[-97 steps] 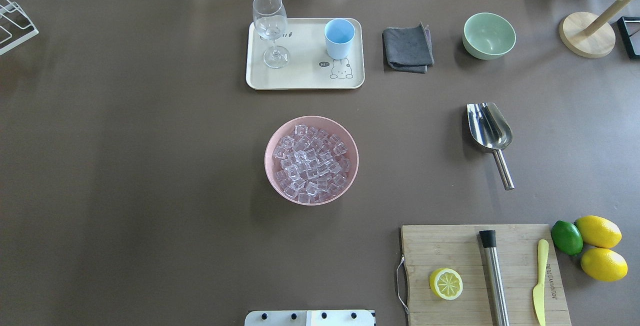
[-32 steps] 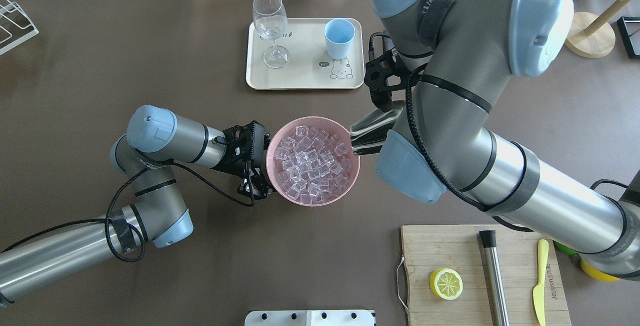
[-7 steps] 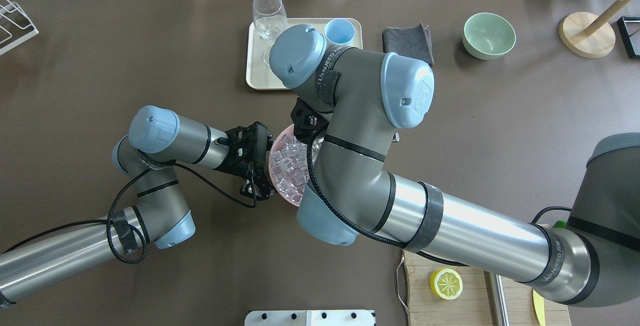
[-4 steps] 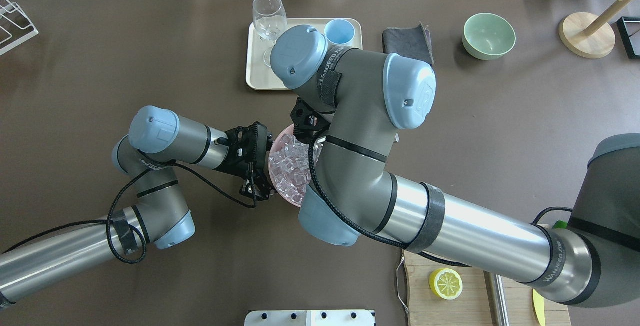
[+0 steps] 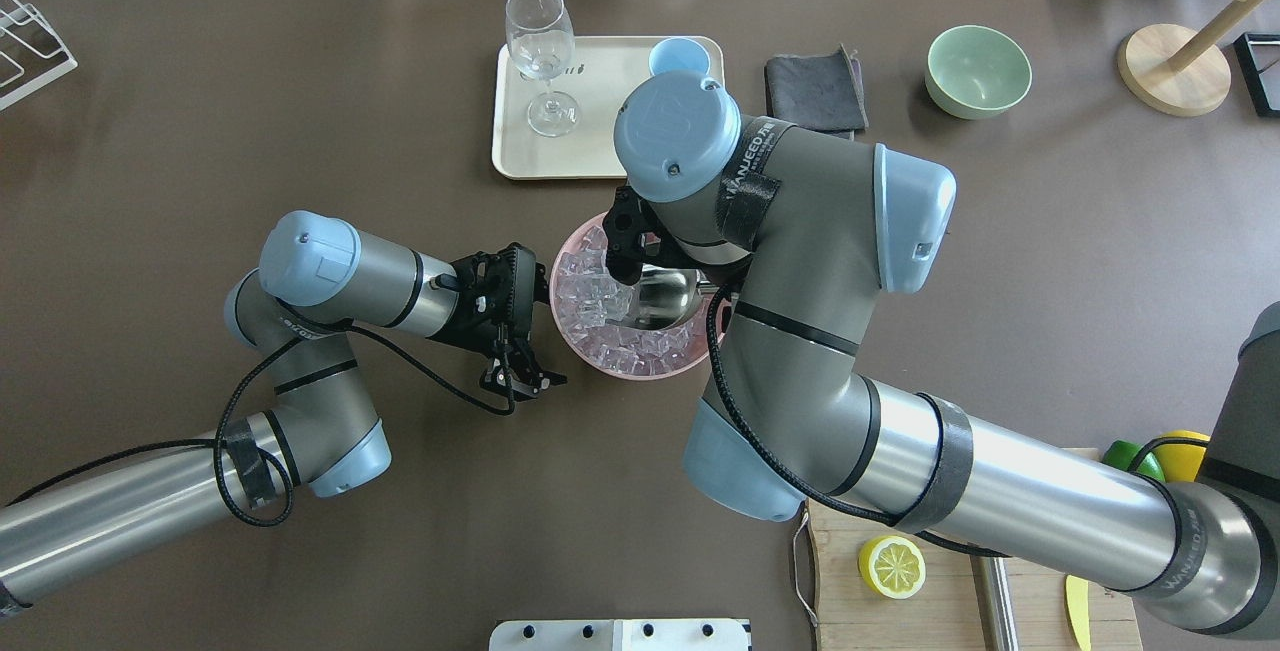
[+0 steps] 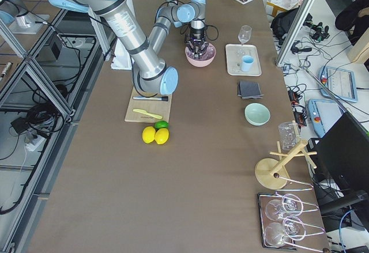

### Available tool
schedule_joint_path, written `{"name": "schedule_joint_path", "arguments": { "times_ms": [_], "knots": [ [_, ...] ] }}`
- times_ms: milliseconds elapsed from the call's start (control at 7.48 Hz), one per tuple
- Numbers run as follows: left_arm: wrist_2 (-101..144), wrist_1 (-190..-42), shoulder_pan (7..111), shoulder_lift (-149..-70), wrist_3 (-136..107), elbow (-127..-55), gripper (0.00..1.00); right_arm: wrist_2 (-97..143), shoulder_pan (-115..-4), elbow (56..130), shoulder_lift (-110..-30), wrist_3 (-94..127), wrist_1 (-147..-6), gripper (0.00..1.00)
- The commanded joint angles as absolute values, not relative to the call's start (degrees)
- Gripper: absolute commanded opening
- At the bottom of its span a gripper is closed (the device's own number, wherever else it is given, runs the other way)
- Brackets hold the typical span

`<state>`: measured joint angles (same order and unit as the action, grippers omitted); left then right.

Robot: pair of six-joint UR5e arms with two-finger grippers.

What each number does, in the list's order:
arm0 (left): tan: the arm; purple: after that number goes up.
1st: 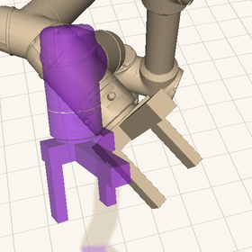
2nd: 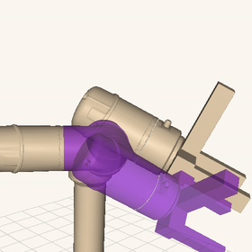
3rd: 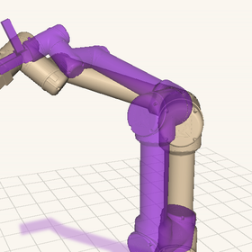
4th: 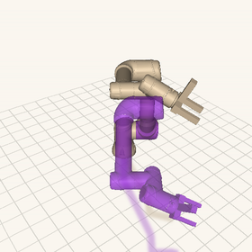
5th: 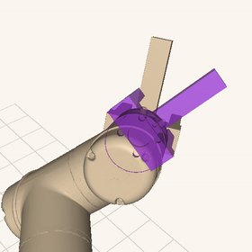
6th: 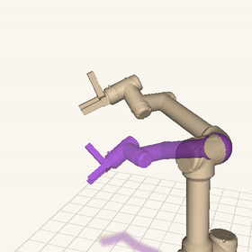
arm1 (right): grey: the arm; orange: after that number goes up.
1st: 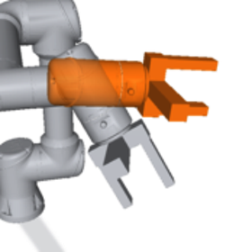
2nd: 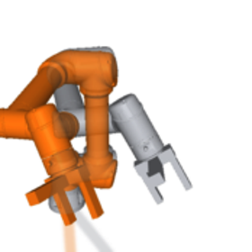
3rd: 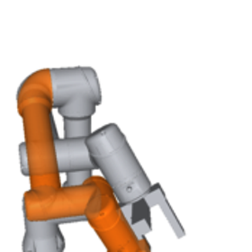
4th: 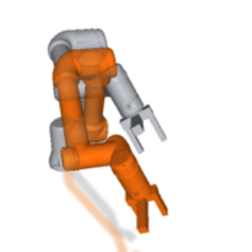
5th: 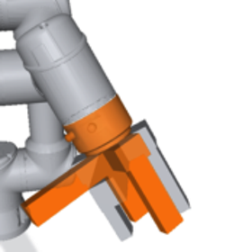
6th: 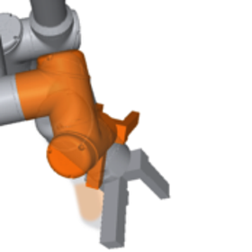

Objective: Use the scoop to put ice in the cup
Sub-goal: 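Drag the scoop through the ice cubes and lift it filled with the right gripper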

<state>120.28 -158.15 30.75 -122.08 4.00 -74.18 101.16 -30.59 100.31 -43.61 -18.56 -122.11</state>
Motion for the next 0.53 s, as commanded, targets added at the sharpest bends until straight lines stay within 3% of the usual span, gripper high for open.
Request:
{"name": "schedule_joint_path", "arguments": {
  "times_ms": [0,401],
  "knots": [
    [120.50,-157.15,30.94,-121.99,3.96,-74.00,0.98,102.21,-30.59,100.98,-46.48,-15.58,-115.08,0.00],
    [121.28,-155.13,31.90,-122.17,4.13,-73.83,0.98,104.33,-30.67,107.30,-53.06,-12.31,-109.71,0.00]
  ]
}}
